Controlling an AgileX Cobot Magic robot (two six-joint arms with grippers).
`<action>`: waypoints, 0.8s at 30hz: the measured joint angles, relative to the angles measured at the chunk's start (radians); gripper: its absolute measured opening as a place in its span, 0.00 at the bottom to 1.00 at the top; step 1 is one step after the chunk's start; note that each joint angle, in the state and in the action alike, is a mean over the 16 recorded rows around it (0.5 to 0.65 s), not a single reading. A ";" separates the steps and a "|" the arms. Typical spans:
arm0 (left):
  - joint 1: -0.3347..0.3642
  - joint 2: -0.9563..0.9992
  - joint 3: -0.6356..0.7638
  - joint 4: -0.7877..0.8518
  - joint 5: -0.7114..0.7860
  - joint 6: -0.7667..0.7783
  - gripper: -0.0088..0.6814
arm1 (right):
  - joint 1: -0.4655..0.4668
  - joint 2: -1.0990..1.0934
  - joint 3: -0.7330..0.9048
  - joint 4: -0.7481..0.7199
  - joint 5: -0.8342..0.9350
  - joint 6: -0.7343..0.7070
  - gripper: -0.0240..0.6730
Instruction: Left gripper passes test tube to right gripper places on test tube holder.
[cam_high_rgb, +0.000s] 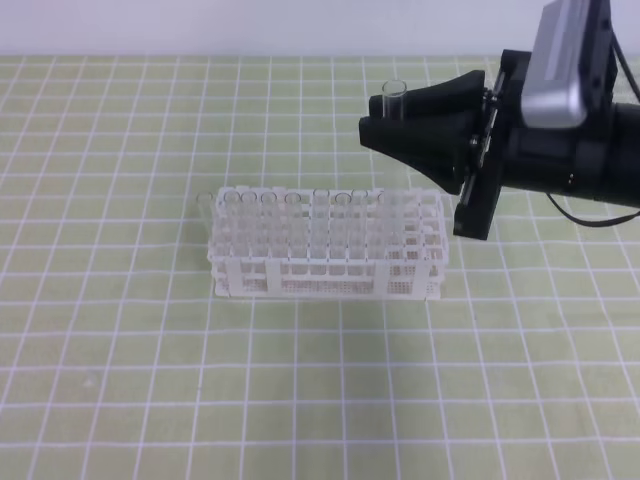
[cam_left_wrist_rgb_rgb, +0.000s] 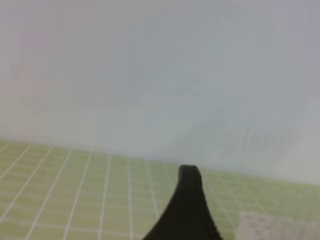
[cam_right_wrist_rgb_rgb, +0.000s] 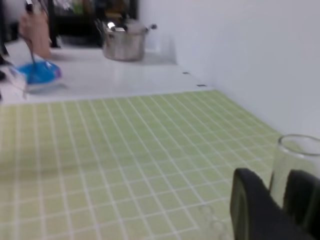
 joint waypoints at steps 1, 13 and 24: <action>0.000 0.000 0.000 -0.080 0.015 0.077 0.77 | 0.000 0.000 -0.001 0.000 0.011 0.025 0.17; 0.000 -0.001 0.001 -0.607 0.229 0.621 0.77 | 0.000 0.009 -0.015 -0.002 -0.036 0.158 0.17; 0.000 -0.002 0.001 -0.619 0.375 0.672 0.77 | 0.004 0.018 -0.114 -0.171 -0.193 0.166 0.17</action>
